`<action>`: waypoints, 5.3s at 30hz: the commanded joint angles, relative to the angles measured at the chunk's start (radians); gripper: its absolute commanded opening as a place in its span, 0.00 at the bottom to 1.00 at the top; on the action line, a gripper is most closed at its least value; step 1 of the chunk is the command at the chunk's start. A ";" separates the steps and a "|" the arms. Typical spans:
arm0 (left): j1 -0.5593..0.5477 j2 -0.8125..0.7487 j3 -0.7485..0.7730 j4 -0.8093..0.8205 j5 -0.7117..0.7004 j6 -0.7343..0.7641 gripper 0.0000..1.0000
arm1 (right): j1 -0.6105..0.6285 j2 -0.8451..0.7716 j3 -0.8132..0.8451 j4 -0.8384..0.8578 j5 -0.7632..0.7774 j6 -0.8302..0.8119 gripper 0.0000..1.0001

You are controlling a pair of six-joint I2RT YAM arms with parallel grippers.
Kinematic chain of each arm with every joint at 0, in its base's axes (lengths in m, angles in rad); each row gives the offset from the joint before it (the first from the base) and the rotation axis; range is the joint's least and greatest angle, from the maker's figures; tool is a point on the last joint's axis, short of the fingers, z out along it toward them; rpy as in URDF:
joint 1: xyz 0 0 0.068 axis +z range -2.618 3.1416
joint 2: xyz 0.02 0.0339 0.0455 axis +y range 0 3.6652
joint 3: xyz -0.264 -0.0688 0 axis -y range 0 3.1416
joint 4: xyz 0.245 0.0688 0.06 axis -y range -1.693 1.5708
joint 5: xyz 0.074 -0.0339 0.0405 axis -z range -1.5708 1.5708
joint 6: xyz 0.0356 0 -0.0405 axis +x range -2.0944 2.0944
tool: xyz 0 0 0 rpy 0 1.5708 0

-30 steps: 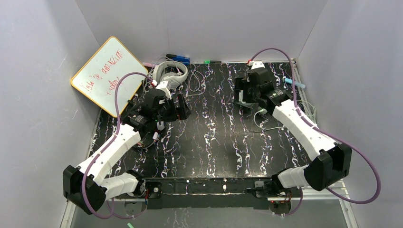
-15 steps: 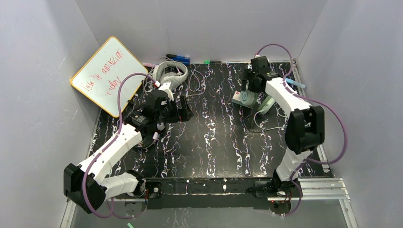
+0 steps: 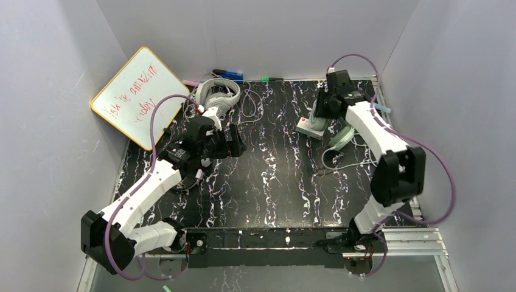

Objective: Wrap the headphones
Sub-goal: Pick up the headphones from the center of the board, then place the headphones at the center of the board, then pick up the headphones from the center of the board, then wrap the headphones cable around the headphones.

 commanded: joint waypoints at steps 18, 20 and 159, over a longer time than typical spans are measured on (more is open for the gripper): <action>-0.004 -0.090 -0.036 -0.041 -0.149 -0.059 0.98 | 0.778 -0.265 -0.305 -0.040 0.156 0.396 0.41; -0.004 -0.101 -0.043 -0.053 -0.140 -0.060 0.98 | 0.791 -0.238 -0.308 0.027 0.097 0.402 0.56; -0.455 -0.204 -0.443 0.963 -0.174 0.232 0.96 | 0.254 -0.645 0.294 -0.365 0.072 0.150 0.01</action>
